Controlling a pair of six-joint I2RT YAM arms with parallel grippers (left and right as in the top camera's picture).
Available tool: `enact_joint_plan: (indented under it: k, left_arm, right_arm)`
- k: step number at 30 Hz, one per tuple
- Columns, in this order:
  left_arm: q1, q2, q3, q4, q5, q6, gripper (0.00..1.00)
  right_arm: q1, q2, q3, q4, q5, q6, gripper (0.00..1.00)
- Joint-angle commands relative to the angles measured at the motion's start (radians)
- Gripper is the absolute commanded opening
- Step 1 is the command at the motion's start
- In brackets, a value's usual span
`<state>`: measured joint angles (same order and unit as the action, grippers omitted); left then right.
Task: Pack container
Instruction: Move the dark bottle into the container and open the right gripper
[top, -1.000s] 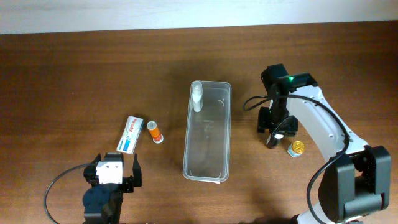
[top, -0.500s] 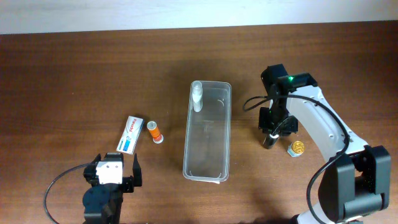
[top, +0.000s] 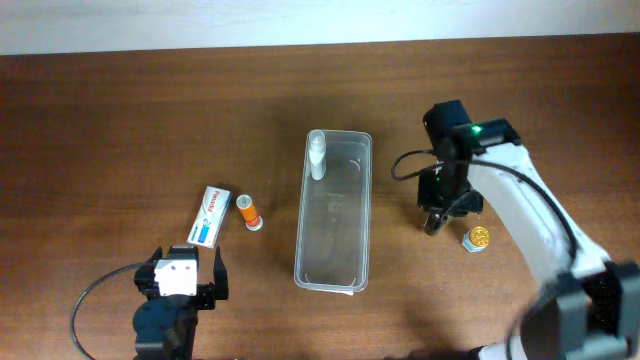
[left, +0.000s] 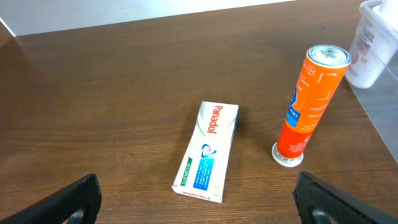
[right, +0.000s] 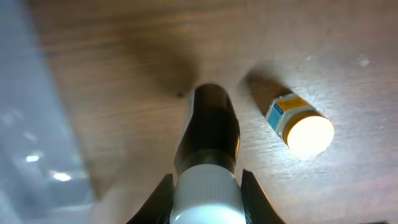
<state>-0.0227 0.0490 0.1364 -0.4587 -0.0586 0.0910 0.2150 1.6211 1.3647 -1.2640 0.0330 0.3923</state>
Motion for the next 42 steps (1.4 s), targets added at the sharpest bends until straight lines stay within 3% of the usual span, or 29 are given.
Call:
enact_joint_plan:
  k: [1,7,13,24,33,34,36,38,42]
  left_arm:
    - [0.006,-0.009,-0.004,0.002,0.011,0.019,0.99]
    - [0.006,-0.009,-0.004,0.002,0.011,0.019,0.99]
    - [0.006,-0.009,-0.004,0.002,0.011,0.019,1.00]
    - [0.006,-0.009,-0.004,0.002,0.011,0.019,0.99]
    - [0.006,-0.009,-0.004,0.002,0.010,0.019,0.99]
    - [0.006,-0.009,-0.004,0.002,0.011,0.019,0.99]
    - [0.006,-0.009,-0.004,0.002,0.011,0.019,0.99]
    - [0.006,-0.009,-0.004,0.002,0.011,0.019,0.99]
    - [0.006,-0.009,-0.004,0.002,0.011,0.019,0.99]
  right_arm:
    - [0.068,-0.134,0.106,-0.010,0.000,0.004,0.18]
    - [0.239,-0.195,0.232,0.005,0.001,0.005,0.10]
    - [0.344,-0.111,0.239,0.095,0.004,0.035,0.10]
    - [0.348,0.218,0.239,0.274,0.004,0.031,0.10]
    - [0.321,0.316,0.239,0.406,-0.001,0.030,0.10]
    - [0.319,0.317,0.239,0.411,0.000,0.030,0.11]
    - [0.320,0.317,0.239,0.416,0.000,0.029,0.24]
    - [0.320,0.317,0.239,0.416,0.000,0.030,0.26]
    - [0.320,0.317,0.239,0.417,0.000,0.010,0.42]
